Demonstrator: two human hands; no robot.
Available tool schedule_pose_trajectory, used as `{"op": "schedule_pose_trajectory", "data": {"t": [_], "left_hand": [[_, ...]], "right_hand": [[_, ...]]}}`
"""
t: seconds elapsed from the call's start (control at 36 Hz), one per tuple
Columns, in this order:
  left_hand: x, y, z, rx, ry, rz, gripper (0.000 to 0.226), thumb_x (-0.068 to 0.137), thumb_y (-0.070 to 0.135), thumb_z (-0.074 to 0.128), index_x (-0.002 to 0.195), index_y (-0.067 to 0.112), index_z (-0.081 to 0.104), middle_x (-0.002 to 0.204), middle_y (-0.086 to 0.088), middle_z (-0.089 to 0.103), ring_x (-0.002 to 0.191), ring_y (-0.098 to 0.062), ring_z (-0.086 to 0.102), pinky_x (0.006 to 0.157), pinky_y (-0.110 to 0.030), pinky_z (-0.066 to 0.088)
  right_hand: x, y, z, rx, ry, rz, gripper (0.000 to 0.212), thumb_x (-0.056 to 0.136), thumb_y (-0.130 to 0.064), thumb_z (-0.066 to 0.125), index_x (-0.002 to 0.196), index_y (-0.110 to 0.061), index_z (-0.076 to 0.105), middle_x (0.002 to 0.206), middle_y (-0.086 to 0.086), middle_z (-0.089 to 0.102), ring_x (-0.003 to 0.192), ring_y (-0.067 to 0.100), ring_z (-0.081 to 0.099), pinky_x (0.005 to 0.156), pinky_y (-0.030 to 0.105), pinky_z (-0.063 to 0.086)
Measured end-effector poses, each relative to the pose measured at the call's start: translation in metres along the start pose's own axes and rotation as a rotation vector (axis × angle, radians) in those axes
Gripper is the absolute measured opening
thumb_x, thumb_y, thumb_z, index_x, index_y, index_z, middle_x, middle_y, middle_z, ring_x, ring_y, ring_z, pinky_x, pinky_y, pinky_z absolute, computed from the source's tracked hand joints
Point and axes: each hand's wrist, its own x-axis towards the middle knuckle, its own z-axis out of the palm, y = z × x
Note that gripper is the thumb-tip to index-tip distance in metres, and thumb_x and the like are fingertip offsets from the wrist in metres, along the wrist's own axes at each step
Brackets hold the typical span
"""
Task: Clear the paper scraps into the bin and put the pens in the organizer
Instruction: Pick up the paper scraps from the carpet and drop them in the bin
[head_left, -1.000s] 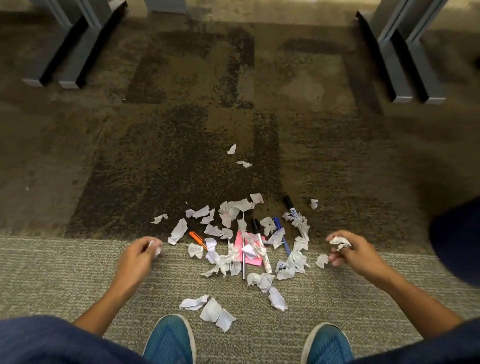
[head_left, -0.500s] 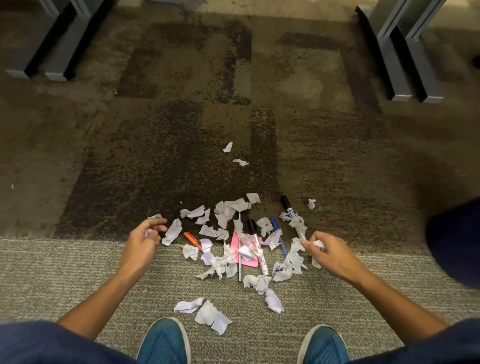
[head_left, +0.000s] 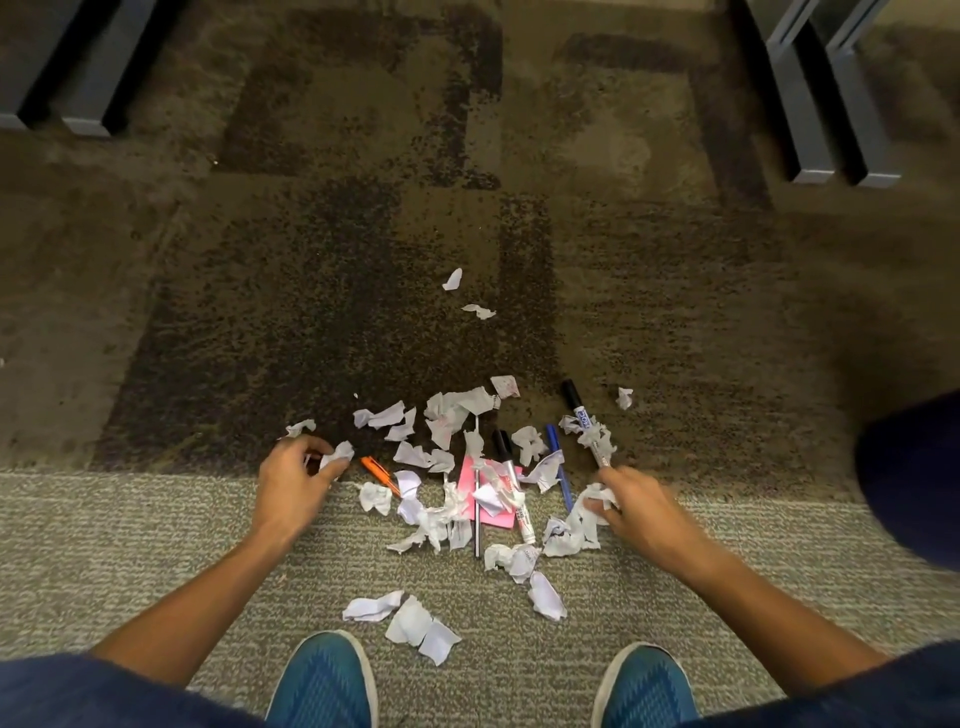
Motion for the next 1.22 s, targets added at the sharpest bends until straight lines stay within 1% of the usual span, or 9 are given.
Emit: {"op": "schedule_pose_trajectory", "data": {"t": [0.14,0.22,0.36,0.47,0.58,0.75,0.92,1.03,1.22], "left_hand": [[-0.008,0.003,-0.006,-0.09,-0.02,-0.08,0.014,0.082,0.031,0.074,0.079,0.025,0.062,0.075,0.002,0.065,0.057,-0.013,0.055,0.052,-0.026,0.04],[-0.013,0.002,-0.008,-0.207,-0.015,-0.137,0.016,0.087,0.023,0.066,0.075,0.023,0.055,0.077,0.002,0.067,0.054,-0.013,0.055,0.05,-0.025,0.042],[-0.02,0.002,-0.014,-0.534,-0.019,-0.228,0.027,0.09,0.005,0.047,0.076,0.028,0.044,0.087,-0.004,0.073,0.068,-0.019,0.061,0.06,-0.038,0.046],[-0.024,0.002,-0.018,-0.778,-0.057,-0.299,0.046,0.088,-0.009,0.043,0.101,0.032,0.057,0.085,-0.007,0.069,0.063,-0.013,0.065,0.057,-0.027,0.055],[-0.032,0.006,-0.019,-0.763,-0.119,-0.265,0.046,0.088,-0.011,0.045,0.093,0.027,0.071,0.08,-0.001,0.062,0.064,-0.011,0.063,0.06,-0.025,0.056],[-0.045,0.006,-0.015,-0.639,-0.143,-0.191,0.024,0.089,0.008,0.06,0.087,0.031,0.07,0.066,-0.001,0.061,0.064,-0.017,0.055,0.068,-0.034,0.05],[-0.051,0.014,-0.005,-0.535,-0.127,-0.211,0.008,0.082,0.033,0.073,0.089,0.034,0.069,0.091,0.008,0.066,0.074,-0.018,0.055,0.066,-0.031,0.049],[-0.052,0.019,0.003,-0.448,-0.145,-0.243,0.021,0.077,0.036,0.077,0.095,0.034,0.067,0.103,0.008,0.065,0.087,-0.003,0.058,0.068,-0.022,0.043],[-0.055,0.026,0.019,-0.233,-0.133,-0.184,0.042,0.075,0.035,0.079,0.113,0.028,0.063,0.118,0.006,0.052,0.071,-0.003,0.058,0.053,-0.011,0.044]], "right_hand": [[-0.006,-0.002,-0.007,0.168,-0.044,0.004,0.024,0.101,-0.036,0.05,0.119,-0.021,0.054,0.116,-0.003,0.062,0.097,0.004,0.057,0.099,0.036,0.05],[-0.011,0.002,-0.016,0.419,-0.048,0.093,0.022,0.103,-0.033,0.045,0.103,-0.016,0.06,0.097,0.007,0.069,0.077,0.013,0.063,0.077,0.037,0.059],[-0.02,0.015,-0.029,0.879,-0.042,0.181,0.028,0.098,-0.018,0.039,0.089,-0.006,0.063,0.072,0.007,0.07,0.061,0.015,0.054,0.05,0.026,0.037],[-0.026,0.02,-0.036,1.117,-0.007,0.174,0.024,0.09,-0.003,0.039,0.094,0.001,0.063,0.092,0.016,0.074,0.068,0.025,0.066,0.044,0.026,0.044],[-0.032,0.024,-0.038,1.221,0.041,0.198,0.038,0.089,0.015,0.032,0.092,-0.003,0.066,0.098,0.012,0.075,0.076,0.031,0.072,0.045,0.028,0.051],[-0.033,0.031,-0.032,1.269,0.129,0.236,0.046,0.082,0.015,0.033,0.075,-0.01,0.07,0.066,0.005,0.055,0.055,0.011,0.04,0.043,0.023,0.033],[-0.04,0.025,-0.03,0.891,0.199,0.244,0.026,0.095,-0.011,0.055,0.091,-0.031,0.072,0.085,-0.009,0.066,0.063,0.006,0.05,0.059,0.026,0.042],[-0.041,0.02,-0.021,0.598,0.139,0.248,0.021,0.093,-0.03,0.064,0.114,-0.031,0.061,0.111,-0.004,0.067,0.081,0.037,0.069,0.07,0.042,0.059],[-0.039,0.018,0.0,0.304,0.031,0.237,0.054,0.085,-0.043,0.069,0.133,-0.029,0.049,0.136,0.0,0.052,0.102,0.002,0.051,0.099,0.036,0.044]]}}
